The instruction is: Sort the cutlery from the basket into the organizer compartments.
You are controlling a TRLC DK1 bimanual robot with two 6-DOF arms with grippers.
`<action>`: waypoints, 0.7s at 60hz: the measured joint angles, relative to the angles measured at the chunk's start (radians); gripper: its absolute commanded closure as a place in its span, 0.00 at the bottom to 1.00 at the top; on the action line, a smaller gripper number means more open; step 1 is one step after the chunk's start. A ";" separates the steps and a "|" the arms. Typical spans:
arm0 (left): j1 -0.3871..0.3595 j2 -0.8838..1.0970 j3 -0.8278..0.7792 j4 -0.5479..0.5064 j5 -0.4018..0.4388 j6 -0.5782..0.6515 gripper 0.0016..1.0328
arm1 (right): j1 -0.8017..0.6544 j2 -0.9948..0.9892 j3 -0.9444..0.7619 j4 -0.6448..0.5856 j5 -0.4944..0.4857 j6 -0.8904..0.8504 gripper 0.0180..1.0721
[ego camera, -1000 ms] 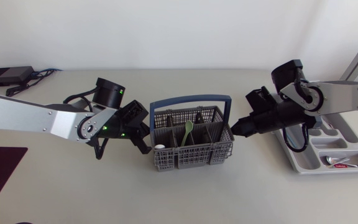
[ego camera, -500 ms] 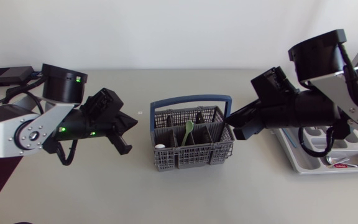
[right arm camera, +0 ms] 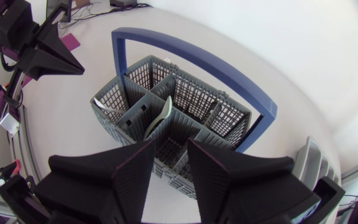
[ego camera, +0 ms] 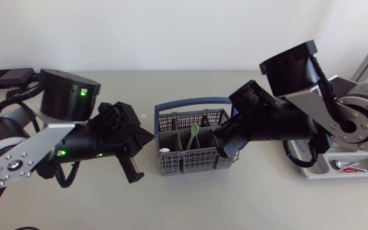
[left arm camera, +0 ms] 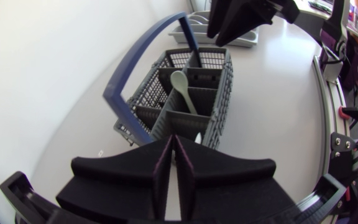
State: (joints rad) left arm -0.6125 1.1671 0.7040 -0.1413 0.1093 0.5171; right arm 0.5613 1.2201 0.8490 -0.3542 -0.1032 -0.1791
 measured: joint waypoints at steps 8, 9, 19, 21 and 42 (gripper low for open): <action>-0.095 0.055 0.058 0.000 -0.063 0.046 0.84 | 0.000 -0.043 -0.035 -0.001 -0.001 -0.001 0.61; -0.103 0.064 0.068 0.000 -0.070 0.054 0.84 | 0.000 -0.051 -0.040 -0.003 -0.001 -0.001 0.61; -0.167 0.171 0.170 -0.014 -0.119 0.151 0.78 | 0.000 -0.130 -0.090 -0.019 -0.010 -0.010 0.61; -0.177 0.188 0.185 -0.020 -0.122 0.171 0.78 | -0.003 -0.146 -0.100 -0.021 -0.020 -0.016 0.61; -0.217 0.365 0.348 -0.079 -0.164 0.460 0.66 | -0.075 -0.241 -0.194 -0.039 -0.092 -0.078 0.60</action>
State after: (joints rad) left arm -0.8291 1.5318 1.0523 -0.2199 -0.0551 0.9768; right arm 0.4862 0.9794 0.6548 -0.3931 -0.1947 -0.2569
